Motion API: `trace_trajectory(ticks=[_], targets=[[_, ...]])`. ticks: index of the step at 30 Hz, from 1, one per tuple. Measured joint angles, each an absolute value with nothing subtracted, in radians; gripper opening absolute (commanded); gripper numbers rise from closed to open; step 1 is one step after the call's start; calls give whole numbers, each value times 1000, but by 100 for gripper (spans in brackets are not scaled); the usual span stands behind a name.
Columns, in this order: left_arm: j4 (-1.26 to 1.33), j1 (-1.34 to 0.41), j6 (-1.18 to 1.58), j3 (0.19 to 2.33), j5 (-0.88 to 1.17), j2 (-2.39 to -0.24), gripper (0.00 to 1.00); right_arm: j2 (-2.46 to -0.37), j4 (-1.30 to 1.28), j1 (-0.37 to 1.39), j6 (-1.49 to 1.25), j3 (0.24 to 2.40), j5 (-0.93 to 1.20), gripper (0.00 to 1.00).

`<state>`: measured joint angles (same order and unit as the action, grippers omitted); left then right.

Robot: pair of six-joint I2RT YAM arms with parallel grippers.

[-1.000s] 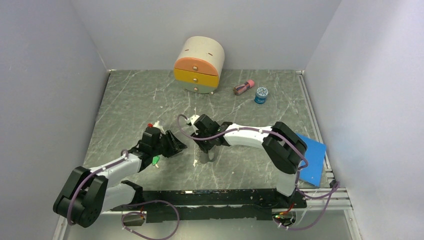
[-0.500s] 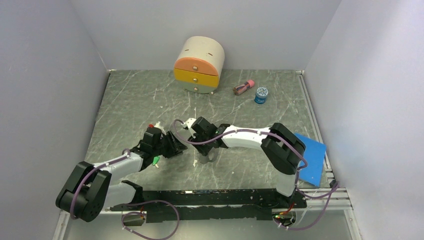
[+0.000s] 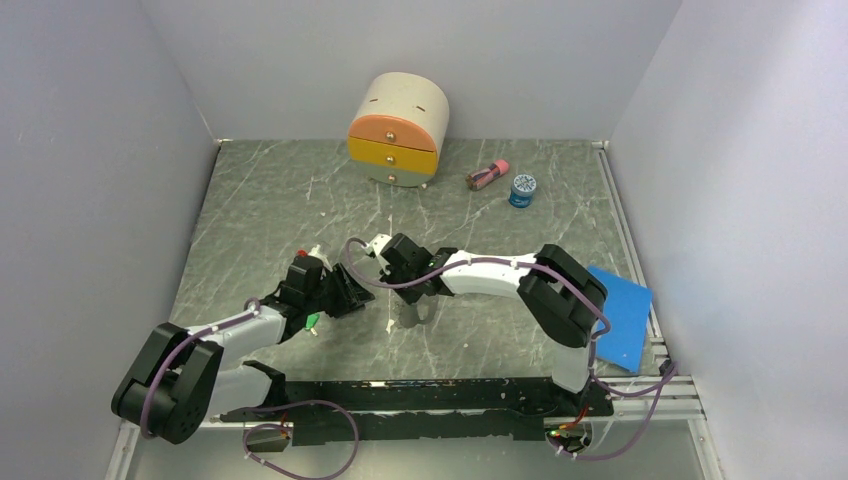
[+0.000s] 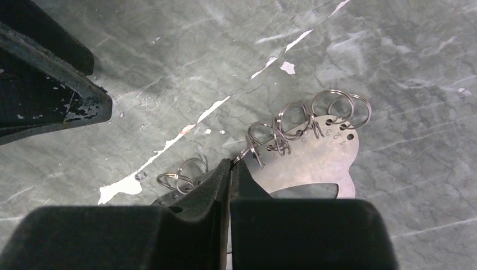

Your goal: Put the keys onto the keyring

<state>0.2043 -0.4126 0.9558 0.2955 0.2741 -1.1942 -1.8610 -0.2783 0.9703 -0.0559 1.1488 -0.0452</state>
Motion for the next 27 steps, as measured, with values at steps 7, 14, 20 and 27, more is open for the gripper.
trace_trajectory(ticks=[7,14,20,27], targets=[[202,-413,952,295,274,-1193,48,-1845,-260,970,-59,1138,-47,0],[126,-409,868,340,274,-1139,52,-1729,-226,970,-55,1050,-33,0],[74,-406,768,435,263,-1029,56,-1571,-136,953,-40,961,43,0],[18,-402,662,508,255,-916,64,-1400,43,801,-57,823,410,0]])
